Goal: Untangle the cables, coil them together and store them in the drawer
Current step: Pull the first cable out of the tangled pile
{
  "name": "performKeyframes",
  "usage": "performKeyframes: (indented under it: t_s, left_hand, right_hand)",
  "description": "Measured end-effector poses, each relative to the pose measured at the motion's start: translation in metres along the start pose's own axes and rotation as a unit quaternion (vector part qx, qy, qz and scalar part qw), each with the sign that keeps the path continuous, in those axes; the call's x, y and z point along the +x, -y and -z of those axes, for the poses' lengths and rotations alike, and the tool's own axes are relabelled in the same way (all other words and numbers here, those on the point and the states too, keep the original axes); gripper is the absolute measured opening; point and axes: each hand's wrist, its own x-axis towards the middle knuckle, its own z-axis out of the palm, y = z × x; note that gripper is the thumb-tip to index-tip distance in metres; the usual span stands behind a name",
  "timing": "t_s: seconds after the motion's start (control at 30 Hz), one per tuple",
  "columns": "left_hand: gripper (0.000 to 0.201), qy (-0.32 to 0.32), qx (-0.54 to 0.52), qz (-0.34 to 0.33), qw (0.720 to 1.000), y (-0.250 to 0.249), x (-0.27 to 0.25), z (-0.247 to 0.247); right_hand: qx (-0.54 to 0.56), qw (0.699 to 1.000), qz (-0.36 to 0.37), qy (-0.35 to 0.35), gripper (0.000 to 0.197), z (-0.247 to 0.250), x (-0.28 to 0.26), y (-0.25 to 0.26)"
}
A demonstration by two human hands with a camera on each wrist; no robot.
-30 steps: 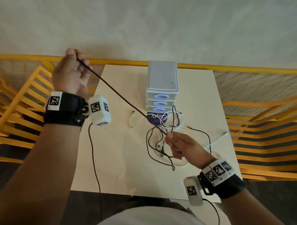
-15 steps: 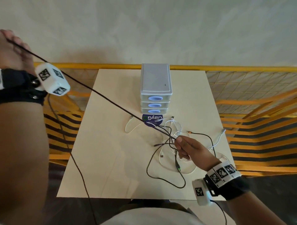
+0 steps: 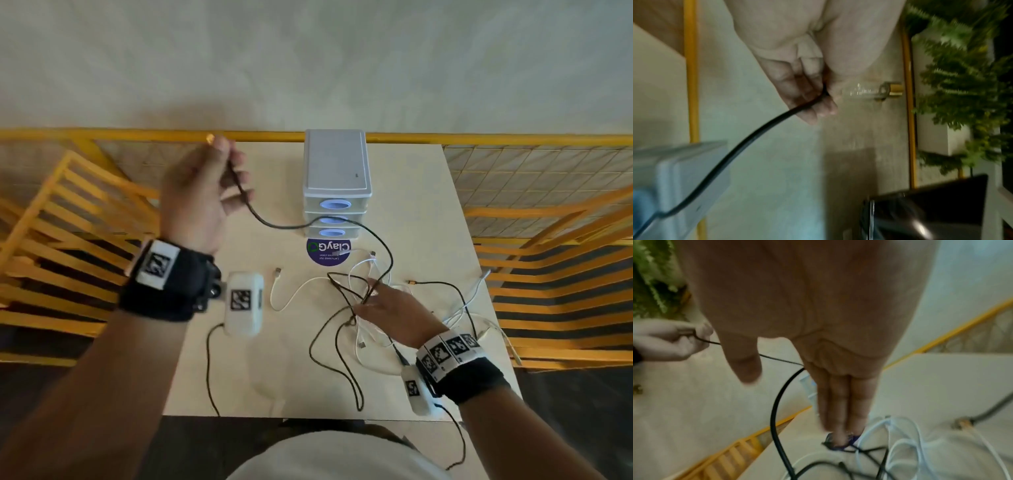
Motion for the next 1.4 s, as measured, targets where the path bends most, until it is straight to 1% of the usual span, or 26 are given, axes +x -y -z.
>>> performKeyframes:
  t_s: [0.03,0.1,0.17,0.2,0.23,0.27,0.3,0.33,0.37,0.4,0.43,0.47,0.5,0.57,0.67,0.73,0.8,0.87,0.93,1.0,1.07,1.13,1.2,1.3,1.37,1.4]
  left_hand:
    - [0.017,0.016,0.020,0.016,1.000,0.016,-0.014,-0.010]
    - [0.016,0.015,0.055,0.026,0.998,0.032,-0.031,-0.020]
    - [0.016,0.024,0.076,0.042,0.996,0.042,-0.037,-0.022]
    - [0.016,0.034,0.078,0.046,0.995,0.046,-0.042,-0.024]
    - [0.016,0.050,0.081,0.048,0.994,0.048,-0.048,-0.026]
    - [0.016,0.055,0.078,0.058,0.994,0.050,-0.050,-0.028]
    - [0.016,0.059,0.070,0.069,0.993,0.052,-0.051,-0.030]
    - [0.017,0.066,0.056,0.083,0.993,0.053,-0.050,-0.031]
    - [0.019,0.075,0.043,0.095,0.992,0.054,-0.050,-0.033]
    - [0.020,0.078,0.036,0.103,0.991,0.055,-0.051,-0.036]
    - [0.021,0.082,0.030,0.104,0.991,0.056,-0.052,-0.039]
    - [0.022,0.081,0.027,0.101,0.991,0.058,-0.051,-0.041]
    - [0.022,0.077,0.020,0.100,0.992,0.058,-0.050,-0.041]
    - [0.024,0.067,0.006,0.102,0.993,0.060,-0.047,-0.039]
    - [0.032,0.087,-0.009,0.132,0.987,0.066,-0.051,-0.034]
    - [0.030,0.097,-0.010,0.142,0.985,0.072,-0.058,-0.035]
    - [0.025,0.095,-0.031,0.131,0.986,0.075,-0.061,-0.038]
    - [0.028,0.076,-0.052,0.116,0.989,0.074,-0.052,-0.039]
    - [0.028,0.042,-0.068,0.103,0.991,0.069,-0.030,-0.035]
    - [0.027,-0.018,-0.081,0.118,0.990,0.066,0.001,-0.023]
    - [0.025,-0.084,-0.098,0.140,0.982,0.068,0.034,-0.004]
    - [0.026,-0.130,-0.117,0.166,0.971,0.072,0.062,0.018]
    - [0.029,-0.163,-0.134,0.180,0.961,0.078,0.079,0.040]
    - [0.031,-0.205,-0.106,0.189,0.955,0.084,0.092,0.069]
    - [0.018,-0.222,-0.074,0.198,0.952,0.081,0.094,0.088]
    - [0.017,-0.229,-0.067,0.190,0.952,0.077,0.092,0.093]
  right_hand:
    - [-0.073,0.997,-0.010,-0.028,0.074,0.007,0.002,0.000]
    - [-0.163,0.983,-0.058,-0.063,0.083,0.028,-0.003,0.005]
    - [-0.220,0.967,-0.110,-0.066,0.087,0.053,-0.014,0.009]
    - [-0.224,0.966,-0.112,-0.066,0.091,0.063,-0.021,0.012]
    - [-0.209,0.971,-0.088,-0.073,0.096,0.071,-0.029,0.019]
    - [-0.173,0.981,-0.038,-0.078,0.102,0.076,-0.036,0.027]
    - [-0.128,0.989,0.028,-0.070,0.103,0.074,-0.040,0.039]
    - [-0.082,0.991,0.089,-0.050,0.098,0.068,-0.040,0.050]
    - [-0.035,0.990,0.139,-0.020,0.085,0.057,-0.036,0.057]
    - [0.006,0.985,0.171,0.012,0.069,0.043,-0.029,0.062]
    - [0.039,0.981,0.188,0.040,0.054,0.029,-0.023,0.067]
    - [0.074,0.975,0.198,0.064,0.045,0.017,-0.018,0.070]
    - [0.112,0.969,0.206,0.076,0.044,0.006,-0.013,0.071]
    - [0.154,0.964,0.211,0.056,0.047,-0.007,-0.008,0.068]
    - [0.147,0.963,0.224,0.008,0.043,-0.012,-0.004,0.063]
    - [0.135,0.965,0.226,0.001,0.042,-0.011,-0.002,0.062]
    - [0.117,0.967,0.227,0.001,0.042,-0.010,0.001,0.061]
    - [0.111,0.966,0.235,0.003,0.042,-0.011,0.003,0.056]
    - [0.118,0.967,0.224,0.003,0.042,-0.011,0.003,0.046]
    - [0.125,0.974,0.190,0.000,0.041,-0.009,0.001,0.030]
    - [0.159,0.976,0.152,0.001,0.039,-0.005,-0.005,0.016]
    - [0.197,0.975,0.107,0.008,0.046,-0.002,-0.014,0.001]
    - [0.213,0.974,0.081,0.013,0.054,0.002,-0.022,-0.016]
    - [0.242,0.969,0.056,0.014,0.047,0.015,-0.034,-0.034]
    - [0.262,0.964,0.038,0.014,0.043,0.027,-0.043,-0.038]
    - [0.271,0.962,0.030,0.016,0.041,0.034,-0.048,-0.039]
